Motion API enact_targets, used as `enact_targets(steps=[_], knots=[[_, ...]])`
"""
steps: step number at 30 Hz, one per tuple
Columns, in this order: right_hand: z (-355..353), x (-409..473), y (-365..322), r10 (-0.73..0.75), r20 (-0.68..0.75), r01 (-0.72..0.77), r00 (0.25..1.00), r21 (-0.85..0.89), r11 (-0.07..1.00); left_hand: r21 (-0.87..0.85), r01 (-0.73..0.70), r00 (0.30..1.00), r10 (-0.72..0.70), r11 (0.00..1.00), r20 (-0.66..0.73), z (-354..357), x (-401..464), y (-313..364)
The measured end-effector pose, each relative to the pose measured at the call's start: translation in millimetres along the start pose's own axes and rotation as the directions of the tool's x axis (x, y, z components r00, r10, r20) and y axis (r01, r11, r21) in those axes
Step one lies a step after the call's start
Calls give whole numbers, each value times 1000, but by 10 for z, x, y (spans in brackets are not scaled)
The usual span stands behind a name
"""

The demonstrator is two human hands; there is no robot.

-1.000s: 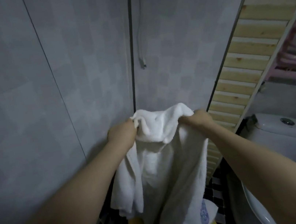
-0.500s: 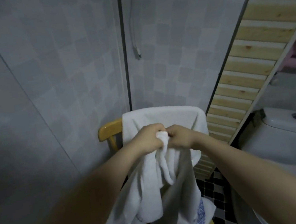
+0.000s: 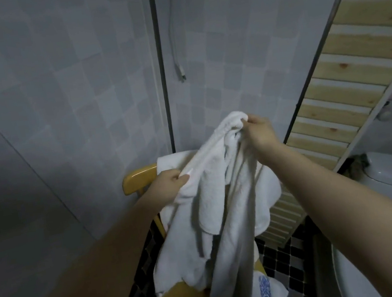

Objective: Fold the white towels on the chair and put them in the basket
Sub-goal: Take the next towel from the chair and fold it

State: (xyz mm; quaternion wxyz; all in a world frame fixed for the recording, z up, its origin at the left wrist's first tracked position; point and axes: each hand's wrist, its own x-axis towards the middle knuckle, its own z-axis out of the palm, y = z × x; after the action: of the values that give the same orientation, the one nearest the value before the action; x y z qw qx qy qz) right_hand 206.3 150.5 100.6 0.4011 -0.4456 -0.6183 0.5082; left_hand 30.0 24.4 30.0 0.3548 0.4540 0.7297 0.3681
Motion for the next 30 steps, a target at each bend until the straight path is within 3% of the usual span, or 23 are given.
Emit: enact_targets(steps=[3,5,7,9,12,15,19,21,24,26,28,30], knots=[[-94,102,74,95,82,-62,992,-335,940,-118,90,972,-113,989,-206,0,26,124],[-121,81,80,100,246,3,964,-387,922,-241,38,954,-107,970,-279,-24,69,332],[-77,-4,38,72,491,136,868,-374,917,-273,-63,970,-5,960,-244,-21,77,608],[-3,-51,6,24,628,232,778,-323,917,-276,-137,983,96,951,-160,27,74,849],[69,-75,-83,-73,564,251,822,-245,936,-212,-242,970,236,947,-54,107,43,1121],[46,-4,-101,-115,398,178,910,-124,976,19,-368,928,368,930,-49,175,15,1159],[-31,80,-129,-69,325,43,943,85,995,327,-347,937,336,879,91,208,41,877],[-77,116,-130,-25,379,33,925,-16,999,220,-232,972,219,948,78,218,93,747],[-155,183,-92,135,434,-99,891,-106,989,-117,-61,987,42,991,-155,176,153,813],[-224,205,-54,167,436,-138,884,-97,986,-174,-20,960,-30,985,-279,134,185,900],[-296,222,-22,94,523,-82,847,-47,996,-208,-71,947,0,976,-323,159,181,995],[-333,211,-45,27,621,-25,783,-11,1000,-223,-183,956,120,957,-268,231,122,1077]])
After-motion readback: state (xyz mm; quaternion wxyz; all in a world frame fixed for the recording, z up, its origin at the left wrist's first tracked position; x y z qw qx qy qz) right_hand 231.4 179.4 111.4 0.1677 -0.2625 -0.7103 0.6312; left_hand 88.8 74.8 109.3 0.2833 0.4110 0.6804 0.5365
